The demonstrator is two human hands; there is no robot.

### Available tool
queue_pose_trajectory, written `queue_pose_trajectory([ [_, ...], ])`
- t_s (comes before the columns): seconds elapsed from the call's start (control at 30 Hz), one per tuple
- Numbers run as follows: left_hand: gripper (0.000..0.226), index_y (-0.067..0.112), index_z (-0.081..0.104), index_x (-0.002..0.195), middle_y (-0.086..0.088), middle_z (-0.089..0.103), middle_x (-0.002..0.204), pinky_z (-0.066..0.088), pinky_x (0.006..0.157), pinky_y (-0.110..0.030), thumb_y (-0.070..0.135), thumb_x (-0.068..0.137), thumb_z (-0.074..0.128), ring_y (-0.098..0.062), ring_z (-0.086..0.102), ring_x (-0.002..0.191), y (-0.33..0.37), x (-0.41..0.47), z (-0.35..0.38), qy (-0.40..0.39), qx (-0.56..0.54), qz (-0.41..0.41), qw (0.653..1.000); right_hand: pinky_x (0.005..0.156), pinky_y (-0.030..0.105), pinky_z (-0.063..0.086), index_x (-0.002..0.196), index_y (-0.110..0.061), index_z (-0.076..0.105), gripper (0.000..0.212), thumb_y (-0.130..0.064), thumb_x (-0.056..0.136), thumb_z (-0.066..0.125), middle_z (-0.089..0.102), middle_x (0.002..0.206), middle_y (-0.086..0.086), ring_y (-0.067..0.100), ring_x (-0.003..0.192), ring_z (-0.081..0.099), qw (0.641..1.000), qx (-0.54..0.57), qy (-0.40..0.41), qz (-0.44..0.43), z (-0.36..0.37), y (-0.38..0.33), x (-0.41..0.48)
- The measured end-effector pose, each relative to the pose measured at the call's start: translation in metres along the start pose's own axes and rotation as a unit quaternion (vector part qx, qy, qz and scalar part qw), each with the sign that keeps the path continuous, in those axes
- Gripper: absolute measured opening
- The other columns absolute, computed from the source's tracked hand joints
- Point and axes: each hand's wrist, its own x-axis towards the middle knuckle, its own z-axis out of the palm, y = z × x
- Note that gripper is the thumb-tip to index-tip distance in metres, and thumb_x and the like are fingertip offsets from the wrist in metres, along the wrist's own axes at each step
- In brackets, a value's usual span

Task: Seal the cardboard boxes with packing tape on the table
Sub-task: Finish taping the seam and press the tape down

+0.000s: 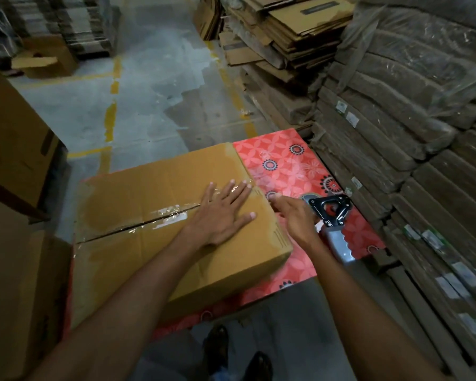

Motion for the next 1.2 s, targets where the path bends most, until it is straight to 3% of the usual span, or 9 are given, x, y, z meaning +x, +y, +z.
queue_pose_trajectory([
  [0.13,0.075,0.036,-0.008,0.159,0.017,-0.013,0.165,-0.007,0.122,-0.053,0.072,0.096,0.010,-0.010,-0.013,0.153,0.003,0.018,0.007,0.014,-0.007,-0.008,1.000,0.099,0.047,0.045,0.128,-0.011,0.059,0.042,-0.031,0.091,0.058,0.065,0.126,0.020,0.039,0.118,0.058,0.922,-0.242,0.231,0.193,-0.051,0.086,-0.007],
  [0.23,0.074,0.036,-0.010,0.158,0.018,-0.016,0.164,-0.007,0.123,-0.052,0.072,0.096,0.009,-0.009,-0.015,0.152,0.007,0.021,0.010,0.025,-0.010,-0.013,1.000,0.095,0.039,0.046,0.128,-0.003,0.055,0.067,-0.047,0.080,0.070,0.061,0.128,0.022,0.039,0.117,0.059,0.904,-0.272,0.135,0.302,-0.064,0.147,0.000],
  [0.47,0.075,0.033,-0.009,0.159,0.015,-0.016,0.165,-0.008,0.122,-0.054,0.072,0.097,0.008,-0.011,-0.018,0.152,0.018,0.032,0.006,0.020,-0.026,-0.019,0.999,0.092,0.043,0.050,0.127,0.002,0.061,0.051,-0.036,0.094,0.063,0.061,0.129,0.026,0.042,0.119,0.060,0.905,-0.274,0.095,0.310,-0.062,0.178,0.038],
  [0.57,0.076,0.030,-0.008,0.159,0.013,-0.013,0.166,-0.009,0.121,-0.055,0.071,0.097,0.008,-0.013,-0.018,0.152,0.028,0.042,0.006,0.017,-0.025,-0.015,0.999,0.066,0.036,0.052,0.088,0.001,0.072,0.029,-0.026,0.078,0.068,0.071,0.088,0.019,0.034,0.083,0.069,0.926,-0.159,0.106,0.325,-0.087,0.144,0.048],
  [0.67,0.077,0.030,-0.004,0.160,0.012,-0.011,0.167,-0.008,0.121,-0.055,0.072,0.096,0.011,-0.014,-0.014,0.153,0.028,0.051,0.003,0.009,-0.034,0.005,0.999,0.047,0.024,0.028,0.056,-0.004,0.051,0.014,-0.009,0.066,0.059,0.046,0.044,0.010,0.022,0.044,0.043,0.937,0.015,0.156,0.313,-0.103,0.080,0.047],
  [0.9,0.042,0.030,0.057,0.132,0.007,0.055,0.140,0.036,0.105,-0.041,0.050,0.097,0.047,-0.018,0.049,0.127,-0.009,0.090,-0.031,0.106,-0.218,0.028,0.970,0.045,0.021,0.047,0.082,-0.003,0.064,0.017,-0.003,0.084,0.047,0.061,0.057,0.004,0.015,0.044,0.056,0.914,0.359,0.089,0.166,-0.112,-0.053,0.028],
  [1.03,0.031,0.013,0.068,0.114,-0.008,0.072,0.113,0.055,0.084,-0.033,0.037,0.098,0.058,-0.018,0.067,0.091,-0.010,0.135,-0.074,0.057,-0.486,-0.031,0.872,0.040,0.018,0.037,0.077,-0.008,0.055,0.019,-0.005,0.094,0.048,0.051,0.054,0.001,0.012,0.035,0.041,0.906,0.387,0.106,0.134,-0.089,-0.106,0.042],
  [1.13,0.052,0.002,0.061,0.104,-0.019,0.068,0.099,0.057,0.064,-0.031,0.053,0.100,0.049,-0.024,0.068,0.071,-0.010,0.162,-0.110,-0.068,-0.733,-0.150,0.660,0.041,0.022,0.038,0.082,-0.005,0.058,0.008,-0.005,0.090,0.056,0.053,0.061,0.006,0.015,0.038,0.042,0.928,0.337,0.094,0.130,-0.067,-0.106,0.039],
  [1.2,0.069,-0.005,0.058,0.104,-0.024,0.065,0.095,0.061,0.062,-0.037,0.062,0.096,0.048,-0.031,0.070,0.067,-0.015,0.166,-0.119,-0.155,-0.784,-0.193,0.570,0.043,0.024,0.038,0.082,-0.005,0.060,0.004,-0.006,0.084,0.063,0.053,0.063,0.009,0.018,0.039,0.042,0.940,0.307,0.087,0.119,-0.053,-0.103,0.036],
])
